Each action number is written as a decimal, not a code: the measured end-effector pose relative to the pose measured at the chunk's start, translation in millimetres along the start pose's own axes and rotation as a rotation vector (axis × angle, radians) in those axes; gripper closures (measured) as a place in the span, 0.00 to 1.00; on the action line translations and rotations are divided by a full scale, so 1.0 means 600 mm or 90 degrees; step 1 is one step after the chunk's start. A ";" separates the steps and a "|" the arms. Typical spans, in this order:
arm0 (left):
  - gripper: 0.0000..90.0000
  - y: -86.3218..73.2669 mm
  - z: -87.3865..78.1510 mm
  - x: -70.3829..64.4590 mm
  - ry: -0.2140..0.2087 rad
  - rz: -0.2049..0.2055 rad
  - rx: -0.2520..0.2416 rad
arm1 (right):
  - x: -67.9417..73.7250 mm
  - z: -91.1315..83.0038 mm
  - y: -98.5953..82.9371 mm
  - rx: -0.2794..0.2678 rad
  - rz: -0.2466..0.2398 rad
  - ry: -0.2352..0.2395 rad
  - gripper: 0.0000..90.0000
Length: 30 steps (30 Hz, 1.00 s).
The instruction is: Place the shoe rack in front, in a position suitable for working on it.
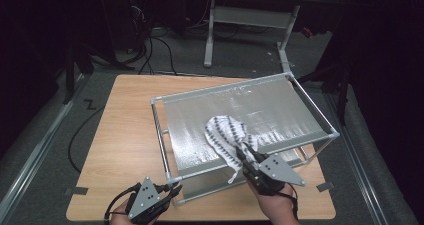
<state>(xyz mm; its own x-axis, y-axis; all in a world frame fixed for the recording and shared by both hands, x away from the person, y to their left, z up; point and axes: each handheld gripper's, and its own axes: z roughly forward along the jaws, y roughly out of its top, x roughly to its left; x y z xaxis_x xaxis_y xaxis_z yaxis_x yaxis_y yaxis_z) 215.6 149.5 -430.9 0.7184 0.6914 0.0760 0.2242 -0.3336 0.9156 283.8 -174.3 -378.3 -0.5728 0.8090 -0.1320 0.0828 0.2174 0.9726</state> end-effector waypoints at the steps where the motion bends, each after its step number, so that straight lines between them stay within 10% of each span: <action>1: 0.88 0.000 0.000 0.000 0.000 0.000 0.000 | -0.011 -0.004 -0.001 0.003 0.001 -0.013 0.82; 17: 0.88 0.000 0.000 0.000 0.000 -0.001 0.001 | -0.184 -0.050 -0.032 0.016 0.048 -0.203 0.82; 30: 0.88 0.000 0.000 0.000 -0.002 -0.001 0.001 | -0.261 -0.083 -0.046 0.015 0.085 -0.289 0.82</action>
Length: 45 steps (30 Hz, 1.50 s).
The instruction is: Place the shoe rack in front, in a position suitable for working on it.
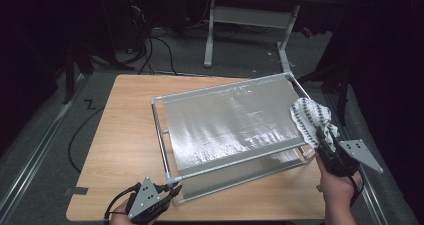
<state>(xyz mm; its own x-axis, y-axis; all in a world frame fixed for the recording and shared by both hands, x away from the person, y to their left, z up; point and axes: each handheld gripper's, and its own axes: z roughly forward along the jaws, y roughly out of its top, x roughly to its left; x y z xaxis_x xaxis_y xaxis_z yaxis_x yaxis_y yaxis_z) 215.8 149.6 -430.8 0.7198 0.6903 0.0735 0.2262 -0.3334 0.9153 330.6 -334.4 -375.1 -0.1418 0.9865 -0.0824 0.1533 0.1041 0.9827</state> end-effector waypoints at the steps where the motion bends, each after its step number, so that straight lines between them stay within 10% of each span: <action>1: 0.88 0.000 0.000 0.000 0.000 -0.001 0.000 | -0.001 0.000 0.000 0.000 0.002 0.000 0.82; 22: 0.88 -0.001 0.000 0.000 -0.001 -0.002 -0.004 | 0.039 0.004 0.003 0.003 0.017 0.070 0.83; 45: 0.88 -0.001 0.000 0.000 0.000 -0.002 -0.004 | 0.194 -0.013 0.010 0.002 -0.034 0.210 0.82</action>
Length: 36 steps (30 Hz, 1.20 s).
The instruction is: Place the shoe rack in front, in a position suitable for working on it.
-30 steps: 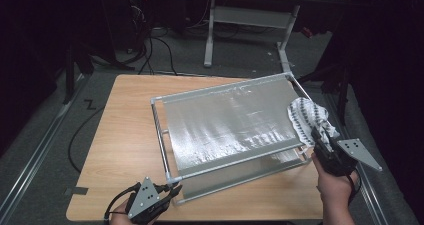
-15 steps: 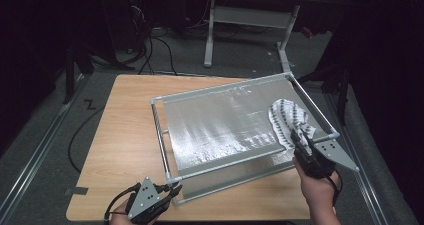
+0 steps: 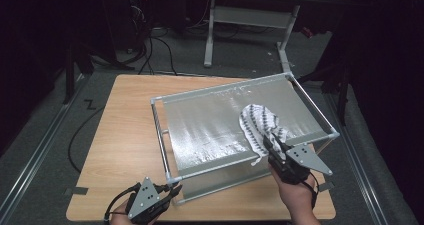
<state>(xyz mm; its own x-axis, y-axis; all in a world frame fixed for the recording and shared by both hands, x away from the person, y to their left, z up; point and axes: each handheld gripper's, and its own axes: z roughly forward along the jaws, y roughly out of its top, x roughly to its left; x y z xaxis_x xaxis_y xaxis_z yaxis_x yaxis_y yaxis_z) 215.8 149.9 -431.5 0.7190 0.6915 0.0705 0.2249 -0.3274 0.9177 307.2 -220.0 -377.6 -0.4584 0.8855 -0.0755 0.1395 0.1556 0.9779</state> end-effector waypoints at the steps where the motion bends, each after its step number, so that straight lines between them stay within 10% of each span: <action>1: 0.88 0.000 0.000 0.000 0.000 0.000 -0.001 | 0.005 0.000 0.000 -0.001 -0.003 0.004 0.82; 36: 0.88 -0.001 0.000 0.000 -0.002 -0.001 -0.002 | 0.222 0.016 0.022 -0.014 -0.072 0.232 0.83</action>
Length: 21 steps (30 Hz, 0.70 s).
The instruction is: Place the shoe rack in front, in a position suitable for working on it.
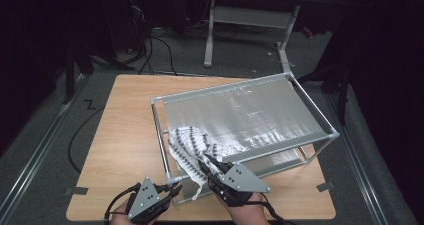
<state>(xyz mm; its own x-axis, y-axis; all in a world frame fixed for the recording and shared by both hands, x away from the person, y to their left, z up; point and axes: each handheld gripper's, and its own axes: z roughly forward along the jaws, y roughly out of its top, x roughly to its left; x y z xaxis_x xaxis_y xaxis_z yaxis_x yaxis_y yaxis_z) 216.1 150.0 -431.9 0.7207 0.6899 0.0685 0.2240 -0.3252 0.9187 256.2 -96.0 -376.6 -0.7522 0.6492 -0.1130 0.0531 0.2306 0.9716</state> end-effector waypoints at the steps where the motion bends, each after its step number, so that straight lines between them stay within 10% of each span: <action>1: 0.88 0.000 0.000 0.000 0.000 -0.001 0.000 | 0.004 0.001 0.001 -0.003 -0.001 0.005 0.83; 9: 0.88 0.000 0.000 0.000 0.000 0.000 -0.001 | 0.028 0.003 0.007 -0.009 -0.022 0.033 0.79; 14: 0.88 0.000 0.000 0.000 0.000 -0.001 -0.001 | 0.023 -0.001 0.012 -0.031 -0.003 0.014 0.58; 21: 0.88 0.000 0.000 0.001 -0.001 -0.002 0.000 | 0.012 0.006 0.007 -0.020 0.031 0.019 0.58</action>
<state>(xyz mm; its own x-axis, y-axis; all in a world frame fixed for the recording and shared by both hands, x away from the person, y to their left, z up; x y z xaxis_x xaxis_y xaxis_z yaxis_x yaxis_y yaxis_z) 216.4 150.1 -432.1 0.7208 0.6900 0.0659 0.2257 -0.3235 0.9189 253.5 -87.6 -374.0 -0.7682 0.6374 -0.0592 0.0700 0.1756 0.9820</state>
